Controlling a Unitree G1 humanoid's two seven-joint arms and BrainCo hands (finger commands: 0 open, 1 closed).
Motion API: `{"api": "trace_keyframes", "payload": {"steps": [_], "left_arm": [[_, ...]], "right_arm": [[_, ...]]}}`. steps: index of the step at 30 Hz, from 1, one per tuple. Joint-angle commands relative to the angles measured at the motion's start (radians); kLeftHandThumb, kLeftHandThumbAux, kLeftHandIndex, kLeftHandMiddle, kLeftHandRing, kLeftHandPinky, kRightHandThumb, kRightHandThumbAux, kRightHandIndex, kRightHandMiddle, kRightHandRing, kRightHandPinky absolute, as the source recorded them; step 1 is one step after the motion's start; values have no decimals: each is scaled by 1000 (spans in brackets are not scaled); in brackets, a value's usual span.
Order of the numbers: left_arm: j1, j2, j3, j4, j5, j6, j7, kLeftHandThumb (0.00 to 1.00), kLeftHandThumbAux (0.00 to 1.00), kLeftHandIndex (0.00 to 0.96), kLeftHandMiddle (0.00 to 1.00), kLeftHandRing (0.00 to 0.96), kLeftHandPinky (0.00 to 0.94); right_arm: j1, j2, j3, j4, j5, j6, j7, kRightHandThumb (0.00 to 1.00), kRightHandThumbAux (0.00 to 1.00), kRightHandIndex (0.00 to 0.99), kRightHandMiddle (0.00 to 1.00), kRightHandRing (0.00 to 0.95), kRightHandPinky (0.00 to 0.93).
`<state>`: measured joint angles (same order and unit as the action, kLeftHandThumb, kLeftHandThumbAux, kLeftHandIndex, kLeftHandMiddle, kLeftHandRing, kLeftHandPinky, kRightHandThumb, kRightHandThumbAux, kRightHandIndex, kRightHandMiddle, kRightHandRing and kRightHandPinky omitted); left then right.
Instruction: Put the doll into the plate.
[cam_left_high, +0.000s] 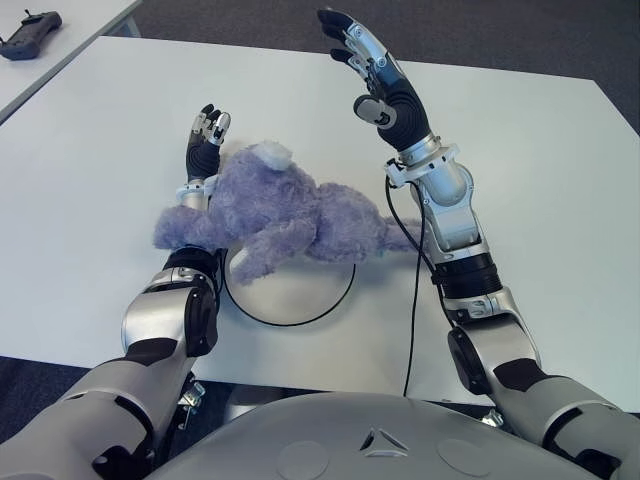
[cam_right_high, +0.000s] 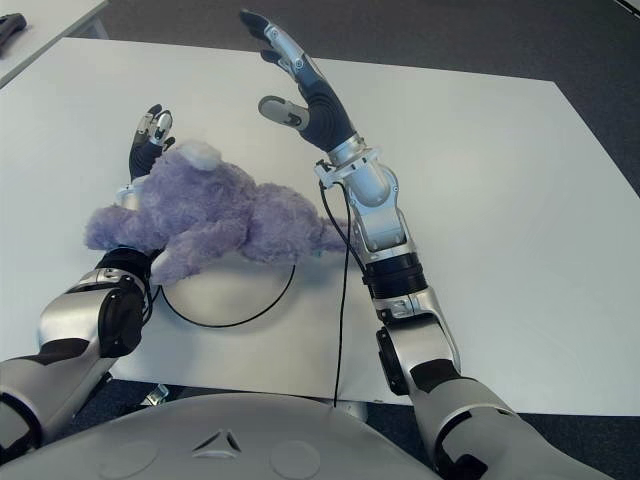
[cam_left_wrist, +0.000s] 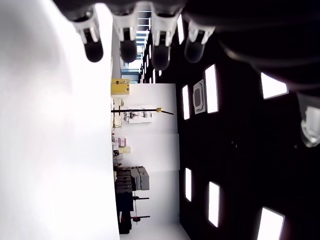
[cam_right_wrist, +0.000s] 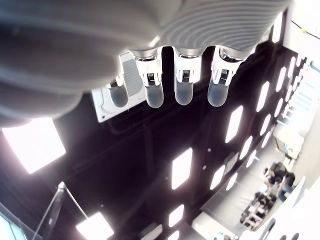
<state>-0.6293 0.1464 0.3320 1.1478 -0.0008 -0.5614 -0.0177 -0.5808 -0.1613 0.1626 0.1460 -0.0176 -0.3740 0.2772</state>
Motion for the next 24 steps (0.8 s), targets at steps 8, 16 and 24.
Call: {"api": "trace_keyframes", "payload": {"steps": [8, 16, 24], "left_arm": [[238, -125, 4, 163, -25, 50, 12, 0, 387, 103, 116, 52, 0], [237, -125, 2, 164, -23, 51, 10, 0, 384, 94, 107, 46, 0], [237, -125, 4, 164, -26, 48, 4, 0, 379, 92, 111, 51, 0]], "right_arm": [[-165, -8, -82, 114, 97, 86, 72, 0, 242, 0, 0, 0, 0], [-226, -14, -103, 184, 103, 50, 96, 0, 246, 0, 0, 0, 0], [-298, -45, -128, 321, 56, -18, 75, 0, 277, 0, 0, 0, 0]]}}
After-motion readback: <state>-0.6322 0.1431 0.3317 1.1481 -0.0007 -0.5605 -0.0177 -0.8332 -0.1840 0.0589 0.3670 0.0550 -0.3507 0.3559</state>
